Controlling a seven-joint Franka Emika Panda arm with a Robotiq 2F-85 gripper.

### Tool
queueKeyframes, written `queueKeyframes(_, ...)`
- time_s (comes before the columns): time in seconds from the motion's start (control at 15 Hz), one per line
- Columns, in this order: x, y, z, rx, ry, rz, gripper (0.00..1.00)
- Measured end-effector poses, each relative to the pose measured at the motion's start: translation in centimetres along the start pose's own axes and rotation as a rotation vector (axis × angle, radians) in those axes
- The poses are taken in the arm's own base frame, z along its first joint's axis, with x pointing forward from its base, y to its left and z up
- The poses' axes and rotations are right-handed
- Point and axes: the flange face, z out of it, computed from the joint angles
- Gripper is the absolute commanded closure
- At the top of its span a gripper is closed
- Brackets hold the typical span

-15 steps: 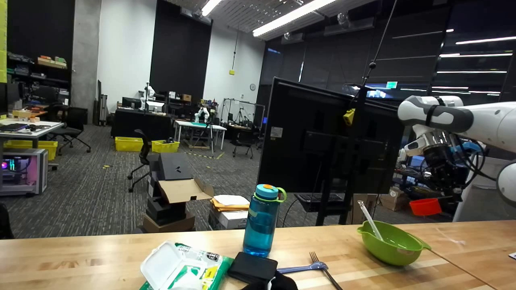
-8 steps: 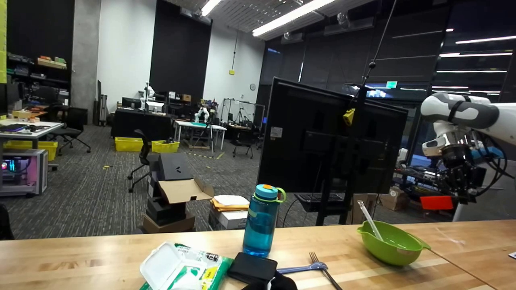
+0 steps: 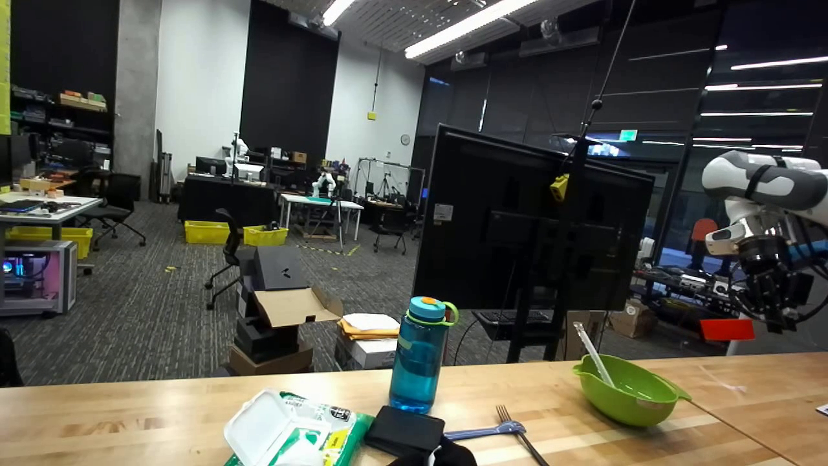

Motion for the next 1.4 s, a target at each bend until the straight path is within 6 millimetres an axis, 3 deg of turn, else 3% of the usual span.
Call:
queueKeyframes(0.33,-0.9,0.6,-1.1,-0.077,-0.096,0.062,0.94)
queueKeyframes(0.53,-0.1,1.4,-1.7,-0.132,-0.156,0.078,0.94)
queueKeyframes(0.93,4.2,4.2,-1.5,-0.188,-0.257,0.101,0.94)
queueKeyframes(1.4,10.7,8.7,1.0,-0.251,-0.364,0.193,0.94)
